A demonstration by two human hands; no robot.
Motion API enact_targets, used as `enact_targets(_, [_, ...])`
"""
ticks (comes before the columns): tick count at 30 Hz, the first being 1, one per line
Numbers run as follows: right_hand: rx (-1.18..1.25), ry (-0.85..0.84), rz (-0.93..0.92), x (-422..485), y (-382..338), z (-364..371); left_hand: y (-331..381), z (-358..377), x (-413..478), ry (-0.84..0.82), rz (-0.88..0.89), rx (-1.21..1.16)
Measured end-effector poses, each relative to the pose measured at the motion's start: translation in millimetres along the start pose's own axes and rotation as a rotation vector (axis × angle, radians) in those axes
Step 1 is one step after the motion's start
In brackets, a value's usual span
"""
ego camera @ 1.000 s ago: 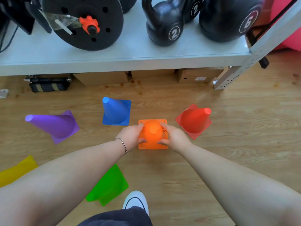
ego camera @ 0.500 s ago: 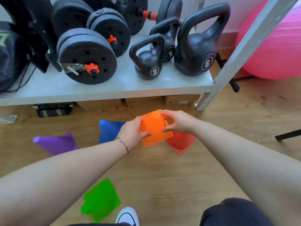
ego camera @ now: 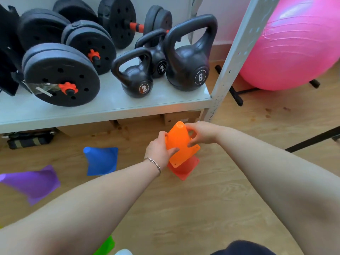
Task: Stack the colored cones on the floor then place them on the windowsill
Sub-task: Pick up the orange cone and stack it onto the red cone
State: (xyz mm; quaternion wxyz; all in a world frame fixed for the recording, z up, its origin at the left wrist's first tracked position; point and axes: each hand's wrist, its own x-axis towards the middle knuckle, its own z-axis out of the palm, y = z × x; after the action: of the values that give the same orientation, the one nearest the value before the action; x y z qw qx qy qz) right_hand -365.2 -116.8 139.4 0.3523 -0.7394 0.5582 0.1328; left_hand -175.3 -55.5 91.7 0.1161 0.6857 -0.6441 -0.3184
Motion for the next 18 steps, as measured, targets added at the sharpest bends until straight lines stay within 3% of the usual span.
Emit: enact_targets(18, [0.008, -0.063, 0.119, 57.9, 59.7, 104.8, -41.1, 119.3, 13.5, -0.083, -0.130, -0.118])
